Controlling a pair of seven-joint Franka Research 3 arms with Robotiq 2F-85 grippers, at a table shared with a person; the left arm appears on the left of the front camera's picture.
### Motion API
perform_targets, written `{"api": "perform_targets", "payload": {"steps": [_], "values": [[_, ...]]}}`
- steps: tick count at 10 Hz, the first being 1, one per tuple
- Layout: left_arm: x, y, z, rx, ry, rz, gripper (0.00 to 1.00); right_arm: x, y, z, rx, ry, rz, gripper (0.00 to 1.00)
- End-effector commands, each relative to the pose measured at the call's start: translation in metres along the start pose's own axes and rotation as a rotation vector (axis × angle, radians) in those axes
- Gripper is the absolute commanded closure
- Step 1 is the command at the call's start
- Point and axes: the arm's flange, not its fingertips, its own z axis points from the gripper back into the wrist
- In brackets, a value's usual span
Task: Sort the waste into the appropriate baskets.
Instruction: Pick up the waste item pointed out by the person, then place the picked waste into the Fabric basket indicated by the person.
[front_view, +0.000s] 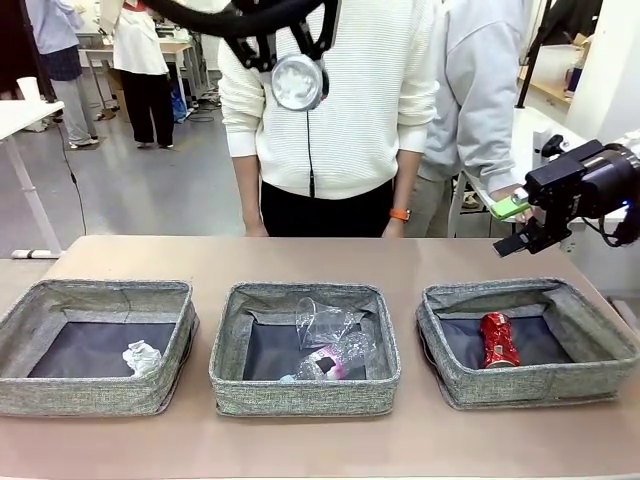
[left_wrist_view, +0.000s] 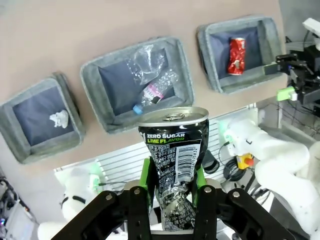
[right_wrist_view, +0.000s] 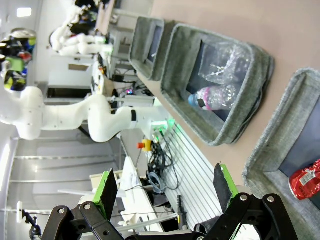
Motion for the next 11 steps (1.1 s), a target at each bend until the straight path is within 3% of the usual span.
{"api": "perform_targets", "payload": {"steps": [1,11], "values": [[-0.0051,0.0024,0.0095,-0.017,-0.009,-0.017,0.64,0.0,0.0021,-0.001,-0.012,-0.002,-0.014,0.0],[-0.0051,0.0024,0.0095,-0.017,-0.009,-0.017,0.64,0.0,0.0021,-0.001,-0.012,-0.002,-0.014,0.0]]}}
